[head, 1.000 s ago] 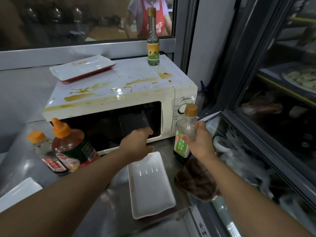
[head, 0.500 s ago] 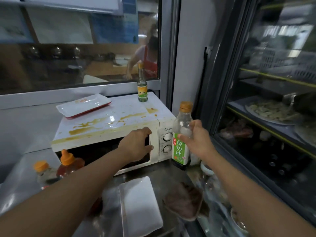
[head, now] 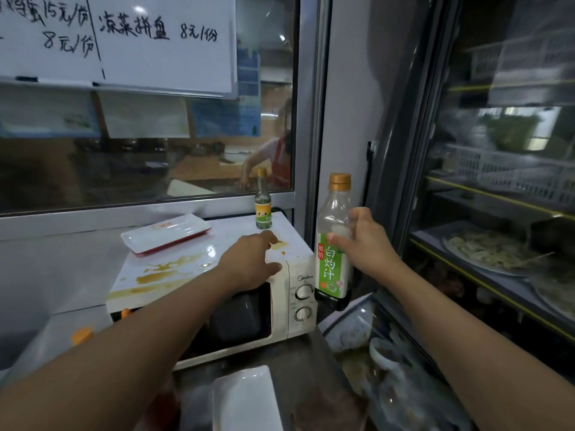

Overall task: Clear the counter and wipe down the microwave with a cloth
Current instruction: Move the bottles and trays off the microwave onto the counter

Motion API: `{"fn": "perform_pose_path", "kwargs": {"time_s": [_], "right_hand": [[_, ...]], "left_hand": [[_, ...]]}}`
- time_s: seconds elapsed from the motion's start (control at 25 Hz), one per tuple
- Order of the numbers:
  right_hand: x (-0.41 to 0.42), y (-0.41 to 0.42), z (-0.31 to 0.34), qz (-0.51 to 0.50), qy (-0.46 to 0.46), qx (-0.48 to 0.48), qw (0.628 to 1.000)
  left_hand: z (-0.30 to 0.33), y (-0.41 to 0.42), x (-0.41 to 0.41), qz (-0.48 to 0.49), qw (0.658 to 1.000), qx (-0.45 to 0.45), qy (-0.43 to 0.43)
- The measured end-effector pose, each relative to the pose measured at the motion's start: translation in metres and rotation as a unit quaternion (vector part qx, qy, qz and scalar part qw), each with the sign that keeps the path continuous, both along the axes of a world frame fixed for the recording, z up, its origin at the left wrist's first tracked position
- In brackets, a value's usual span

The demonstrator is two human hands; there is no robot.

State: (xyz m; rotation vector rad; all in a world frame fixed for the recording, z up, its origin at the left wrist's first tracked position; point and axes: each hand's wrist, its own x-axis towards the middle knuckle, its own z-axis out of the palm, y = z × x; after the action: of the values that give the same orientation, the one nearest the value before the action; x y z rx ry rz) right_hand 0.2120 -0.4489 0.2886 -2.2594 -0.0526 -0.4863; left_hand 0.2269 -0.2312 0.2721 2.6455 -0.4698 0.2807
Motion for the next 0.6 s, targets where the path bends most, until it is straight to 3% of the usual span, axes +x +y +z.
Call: {"fn": "perform_pose_path", "kwargs": {"time_s": [0.36,0.6], "right_hand": [[0.065,0.012,0.038,0.003,-0.023,0.018,1.0],[0.14,0.032,0.046,-0.032,-0.036,0.003,0.999]], "left_hand": [[0.025,0.013,0.08,0.014,1.0,0.003,-0.01],[0.019,0.03,0.175,0.051,0.997,-0.06,-0.008]]}}
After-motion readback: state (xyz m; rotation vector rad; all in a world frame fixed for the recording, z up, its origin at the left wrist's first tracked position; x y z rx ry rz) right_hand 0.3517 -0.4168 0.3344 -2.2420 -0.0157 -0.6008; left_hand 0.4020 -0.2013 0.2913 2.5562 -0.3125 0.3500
